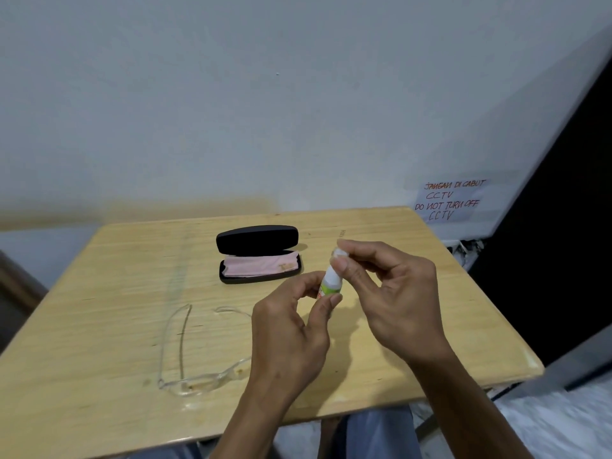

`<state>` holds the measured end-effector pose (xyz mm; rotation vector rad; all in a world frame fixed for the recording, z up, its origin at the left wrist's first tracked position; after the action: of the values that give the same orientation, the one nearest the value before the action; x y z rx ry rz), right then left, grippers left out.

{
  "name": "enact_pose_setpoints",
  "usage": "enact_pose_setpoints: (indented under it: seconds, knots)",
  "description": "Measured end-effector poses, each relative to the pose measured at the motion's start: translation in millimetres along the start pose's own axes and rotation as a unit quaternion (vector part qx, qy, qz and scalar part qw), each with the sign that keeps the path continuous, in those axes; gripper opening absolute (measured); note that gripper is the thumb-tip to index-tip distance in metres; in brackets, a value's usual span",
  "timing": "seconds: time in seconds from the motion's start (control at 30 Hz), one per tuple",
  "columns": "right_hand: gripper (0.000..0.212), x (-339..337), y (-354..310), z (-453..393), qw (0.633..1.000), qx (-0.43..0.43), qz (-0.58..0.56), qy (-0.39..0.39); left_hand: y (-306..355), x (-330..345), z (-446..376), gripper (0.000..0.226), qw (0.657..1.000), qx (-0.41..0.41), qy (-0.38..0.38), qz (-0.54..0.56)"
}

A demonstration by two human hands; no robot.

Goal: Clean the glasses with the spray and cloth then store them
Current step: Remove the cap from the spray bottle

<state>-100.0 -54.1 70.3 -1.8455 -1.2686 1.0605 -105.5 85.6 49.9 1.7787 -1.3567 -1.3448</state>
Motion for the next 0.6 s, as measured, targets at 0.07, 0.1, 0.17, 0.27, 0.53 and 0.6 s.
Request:
enact_pose_setpoints:
  seconds: [0.07, 0.1, 0.17, 0.27, 0.53, 0.6]
  knots:
    - [0.022, -2, 0, -3, 1.000, -0.006, -0.009, -0.006, 2, -1, -2, 0.021, 1.000, 0.002, 0.001, -0.001]
    - [0.022, -3, 0, -4, 1.000, -0.009, -0.016, -0.012, 3, -2, -3, 0.021, 1.000, 0.002, -0.001, 0.003]
    - [0.021, -5, -1, -7, 0.999, -0.008, -0.040, -0.025, 4, -3, -4, 0.020, 1.000, 0.000, -0.010, 0.012]
    - [0.021, -7, -1, -10, 0.997, -0.007, -0.075, -0.033, 5, -4, -7, 0.018, 1.000, 0.004, -0.017, 0.007]
    - [0.020, -5, 1, -14, 0.999, -0.026, -0.043, -0.005, 3, -4, -12, 0.021, 1.000, 0.017, -0.014, -0.006]
    - [0.020, 0, 0, -12, 0.998, -0.053, 0.002, 0.018, 5, -5, -12, 0.022, 0.999, 0.025, -0.007, -0.020]
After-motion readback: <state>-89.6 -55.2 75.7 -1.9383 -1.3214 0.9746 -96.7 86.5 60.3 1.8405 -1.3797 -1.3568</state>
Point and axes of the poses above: each hand's wrist, its own z-axis away from the middle knuckle, its own x-axis out of the palm, y = z × x, the point moved 1 cm from there along -z, towards the middle knuckle, and after that the axes turned 10 degrees about -y, right-handed, at the moved point
